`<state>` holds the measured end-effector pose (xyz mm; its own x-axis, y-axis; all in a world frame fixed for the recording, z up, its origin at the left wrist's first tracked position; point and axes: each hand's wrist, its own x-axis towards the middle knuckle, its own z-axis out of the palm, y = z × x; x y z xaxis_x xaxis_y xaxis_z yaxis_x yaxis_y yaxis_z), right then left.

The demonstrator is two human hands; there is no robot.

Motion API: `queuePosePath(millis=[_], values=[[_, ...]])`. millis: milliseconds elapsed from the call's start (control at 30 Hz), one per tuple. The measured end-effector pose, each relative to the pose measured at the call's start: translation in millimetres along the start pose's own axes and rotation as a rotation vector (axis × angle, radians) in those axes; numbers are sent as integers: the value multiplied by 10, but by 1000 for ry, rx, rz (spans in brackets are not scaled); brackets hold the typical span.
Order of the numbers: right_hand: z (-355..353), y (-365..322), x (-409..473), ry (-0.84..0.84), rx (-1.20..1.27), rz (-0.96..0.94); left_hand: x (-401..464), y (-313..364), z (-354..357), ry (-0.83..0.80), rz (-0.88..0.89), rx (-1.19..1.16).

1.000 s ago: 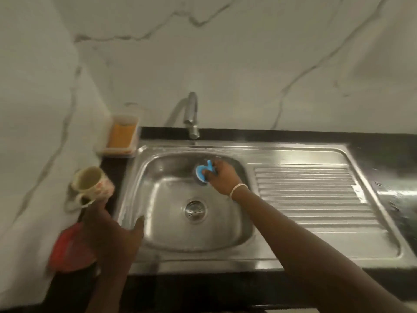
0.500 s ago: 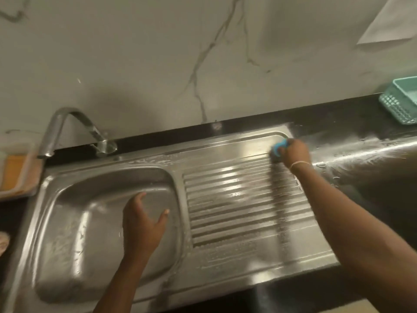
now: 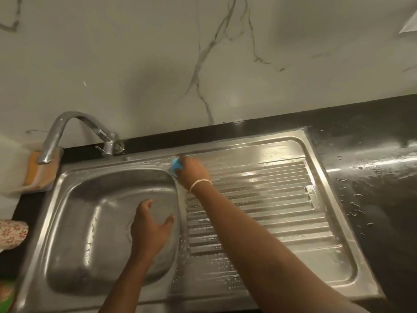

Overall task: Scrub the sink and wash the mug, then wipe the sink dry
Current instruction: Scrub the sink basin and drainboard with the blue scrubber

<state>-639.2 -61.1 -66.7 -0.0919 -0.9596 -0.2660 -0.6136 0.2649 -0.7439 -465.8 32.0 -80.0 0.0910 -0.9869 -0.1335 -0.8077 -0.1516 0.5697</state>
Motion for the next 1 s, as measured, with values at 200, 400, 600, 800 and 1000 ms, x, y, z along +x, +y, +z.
queuePosePath(millis=[200, 400, 600, 800, 1000], values=[[-1058, 1016, 74, 296, -29, 234, 143, 164, 151, -50, -41, -57], [-2089, 1792, -120, 511, -215, 520, 261, 277, 139, -43, -55, -146], [-982, 958, 187, 423, -369, 245, 134, -60, 64, -16, -188, -188], [530, -435, 521, -21, -76, -97, 134, -66, -25, 12, -187, -176], [246, -184, 582, -23, -5, -38, 293, -29, -28, 37, -186, -169]])
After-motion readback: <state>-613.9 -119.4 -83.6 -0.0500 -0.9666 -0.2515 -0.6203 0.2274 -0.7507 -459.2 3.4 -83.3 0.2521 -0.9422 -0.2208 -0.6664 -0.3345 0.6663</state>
